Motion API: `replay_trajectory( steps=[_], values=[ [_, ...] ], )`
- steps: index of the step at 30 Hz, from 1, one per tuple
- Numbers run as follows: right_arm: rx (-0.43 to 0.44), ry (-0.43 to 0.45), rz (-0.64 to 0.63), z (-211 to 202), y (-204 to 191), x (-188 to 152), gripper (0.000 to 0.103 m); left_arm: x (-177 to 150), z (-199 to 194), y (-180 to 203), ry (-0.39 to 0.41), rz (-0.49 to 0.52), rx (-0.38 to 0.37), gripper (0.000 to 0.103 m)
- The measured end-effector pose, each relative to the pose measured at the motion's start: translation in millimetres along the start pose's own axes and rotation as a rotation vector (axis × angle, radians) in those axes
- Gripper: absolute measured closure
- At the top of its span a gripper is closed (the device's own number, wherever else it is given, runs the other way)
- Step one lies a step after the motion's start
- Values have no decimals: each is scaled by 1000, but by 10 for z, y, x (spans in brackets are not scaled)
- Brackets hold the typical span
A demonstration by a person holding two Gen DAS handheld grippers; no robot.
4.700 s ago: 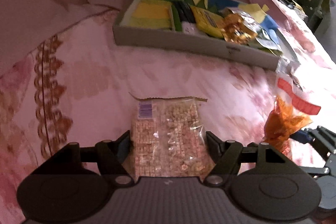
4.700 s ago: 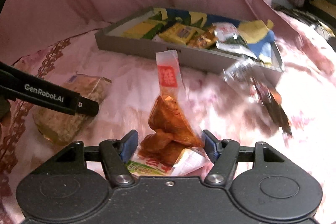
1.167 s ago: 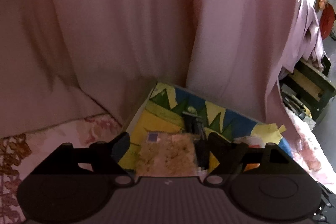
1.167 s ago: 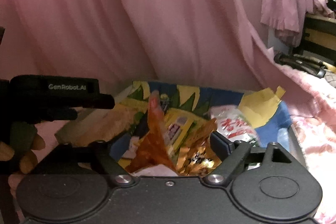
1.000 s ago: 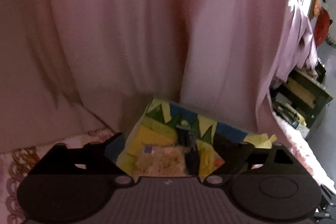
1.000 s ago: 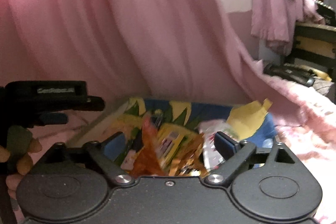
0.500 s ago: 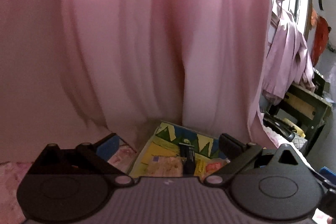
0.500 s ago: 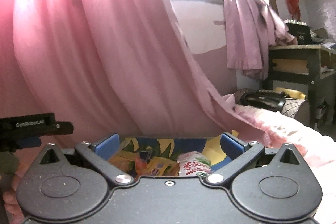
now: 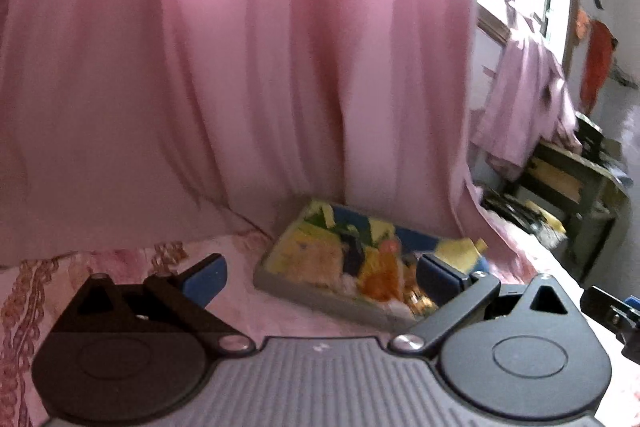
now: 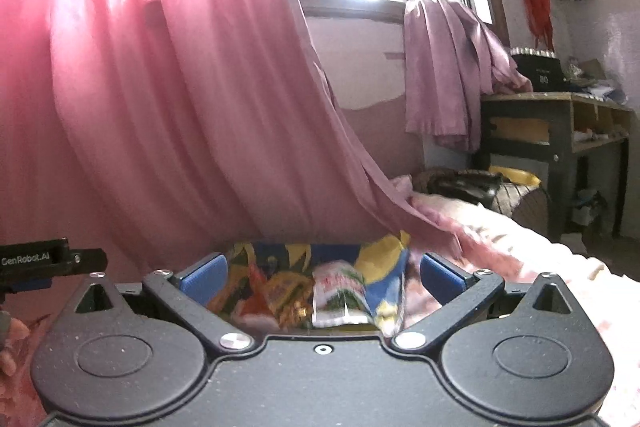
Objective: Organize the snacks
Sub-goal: 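Lift both tools out of the box and back away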
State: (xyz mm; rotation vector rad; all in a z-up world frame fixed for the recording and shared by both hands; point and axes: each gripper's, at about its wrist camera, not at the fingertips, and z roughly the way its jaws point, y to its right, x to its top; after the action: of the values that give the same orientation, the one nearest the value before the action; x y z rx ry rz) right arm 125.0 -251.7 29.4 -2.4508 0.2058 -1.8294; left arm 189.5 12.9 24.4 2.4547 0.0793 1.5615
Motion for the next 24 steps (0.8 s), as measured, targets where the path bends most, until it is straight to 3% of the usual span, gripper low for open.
replay_trajectory(
  steps=[10,24],
  values=[
    [-49,-89,66,-422,132,-209,1,-357,-264,179,-101,79,-29,0],
    [-90,-273,63,-406,88,-423,1,-678,-394,251,-244,143,34,0]
  ],
)
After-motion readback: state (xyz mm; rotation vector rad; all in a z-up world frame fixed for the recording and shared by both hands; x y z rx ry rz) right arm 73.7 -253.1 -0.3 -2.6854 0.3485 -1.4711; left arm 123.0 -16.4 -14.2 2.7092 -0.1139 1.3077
